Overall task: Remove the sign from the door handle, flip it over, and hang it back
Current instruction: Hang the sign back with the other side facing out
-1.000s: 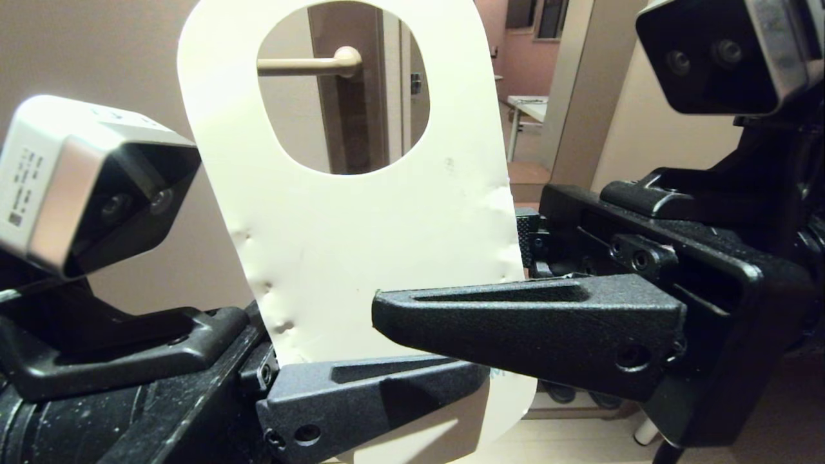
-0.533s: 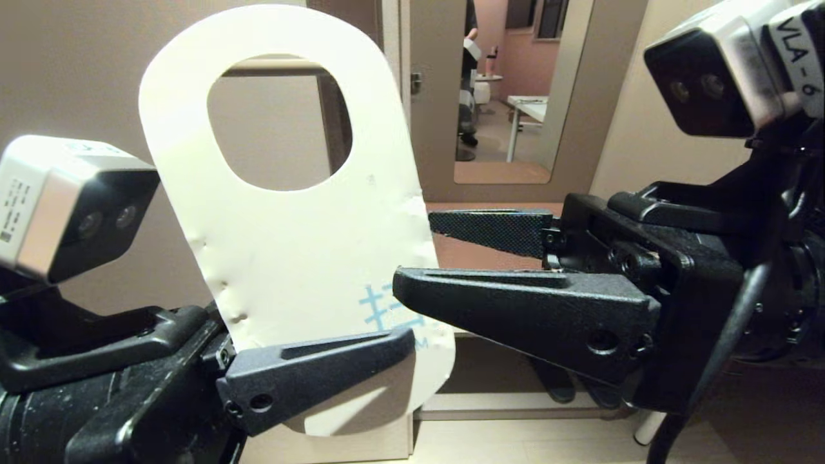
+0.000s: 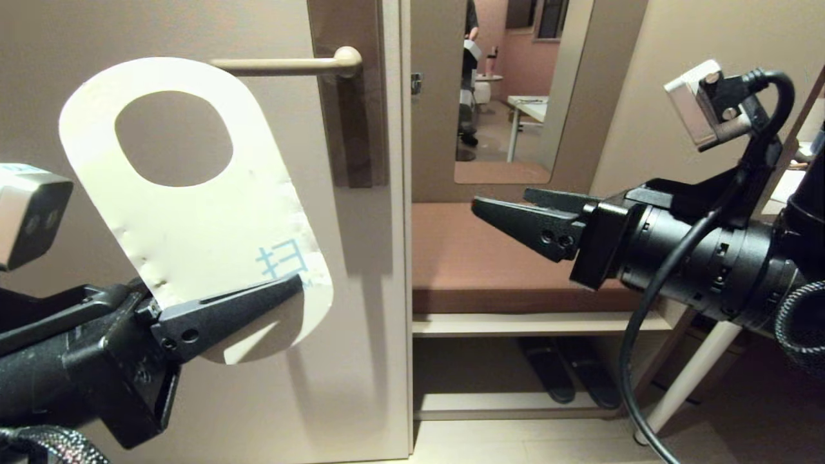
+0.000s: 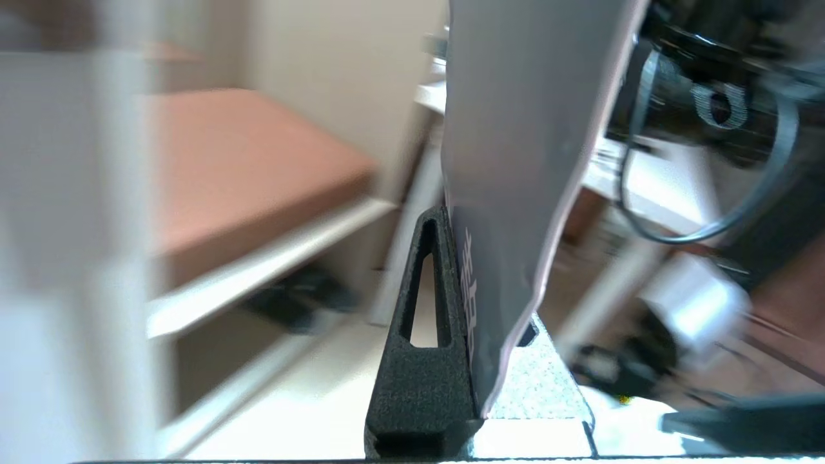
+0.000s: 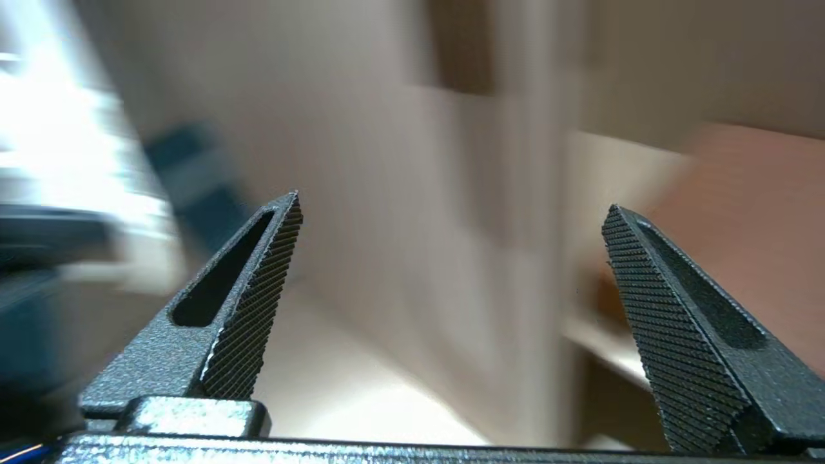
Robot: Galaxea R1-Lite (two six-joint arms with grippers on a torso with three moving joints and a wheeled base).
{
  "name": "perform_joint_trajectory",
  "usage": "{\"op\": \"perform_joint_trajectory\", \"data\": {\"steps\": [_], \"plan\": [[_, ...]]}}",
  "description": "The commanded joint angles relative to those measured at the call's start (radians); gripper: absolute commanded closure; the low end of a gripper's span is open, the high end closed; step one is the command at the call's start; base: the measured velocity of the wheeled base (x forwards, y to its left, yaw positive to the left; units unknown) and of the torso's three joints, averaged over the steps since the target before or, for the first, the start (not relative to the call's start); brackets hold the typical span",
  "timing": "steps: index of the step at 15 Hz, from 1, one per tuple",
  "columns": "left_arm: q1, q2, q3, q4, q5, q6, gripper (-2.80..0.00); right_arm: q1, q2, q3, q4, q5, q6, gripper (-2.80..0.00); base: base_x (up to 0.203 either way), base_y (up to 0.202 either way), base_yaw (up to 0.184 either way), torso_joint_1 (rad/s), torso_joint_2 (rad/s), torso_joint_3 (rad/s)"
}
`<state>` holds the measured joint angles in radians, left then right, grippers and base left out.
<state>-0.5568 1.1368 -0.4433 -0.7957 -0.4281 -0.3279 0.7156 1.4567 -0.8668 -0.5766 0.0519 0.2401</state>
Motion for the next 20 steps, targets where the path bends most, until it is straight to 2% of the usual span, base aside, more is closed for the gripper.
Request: {"op": "perform_joint_trajectory", "data": {"steps": [1,2,4,8,10,12,15,18,20], "plan": [[0.106,-0.021,0.025,-0.004,-0.003,0.019,0.00,-0.075,-0.006,0.036,-0.004,-0.046,-0.031,-2.80,0.000,0.000,0.000,0.000,0.00,0.000],[0.140,-0.026,0.038,-0.004,-0.002,0.044,0.00,-0.116,-0.016,0.064,-0.004,-0.078,-0.070,0.00,0.000,0.000,0.000,0.000,0.00,0.000],[0.170,-0.043,0.060,-0.004,-0.001,0.081,0.00,-0.159,-0.056,0.102,-0.007,-0.107,-0.118,0.00,0.000,0.000,0.000,0.000,0.00,0.000],[0.170,-0.100,0.091,0.004,0.029,0.081,0.00,-0.233,-0.112,0.182,-0.005,-0.167,-0.138,0.00,0.000,0.000,0.000,0.000,0.00,0.000],[0.170,-0.123,0.099,0.037,0.068,0.082,0.00,-0.311,-0.114,0.185,-0.006,-0.181,-0.154,0.00,0.000,0.000,0.000,0.000,0.00,0.000],[0.170,-0.137,0.101,0.046,0.077,0.084,0.00,-0.421,-0.118,0.220,-0.009,-0.183,-0.191,0.00,0.000,0.000,0.000,0.000,0.00,0.000],[0.170,-0.166,0.105,0.050,0.080,0.084,0.00,-0.532,-0.219,0.373,-0.011,-0.181,-0.213,0.00,0.000,0.000,0.000,0.000,0.00,0.000],[0.170,-0.191,0.118,0.050,0.080,0.084,0.00,-0.690,-0.391,0.575,-0.011,-0.171,-0.232,0.00,0.000,0.000,0.000,0.000,0.00,0.000],[0.170,-0.215,0.132,0.052,0.078,0.084,0.00,-0.725,-0.519,0.683,-0.011,-0.155,-0.237,0.00,0.000,0.000,0.000,0.000,0.00,0.000]]}}
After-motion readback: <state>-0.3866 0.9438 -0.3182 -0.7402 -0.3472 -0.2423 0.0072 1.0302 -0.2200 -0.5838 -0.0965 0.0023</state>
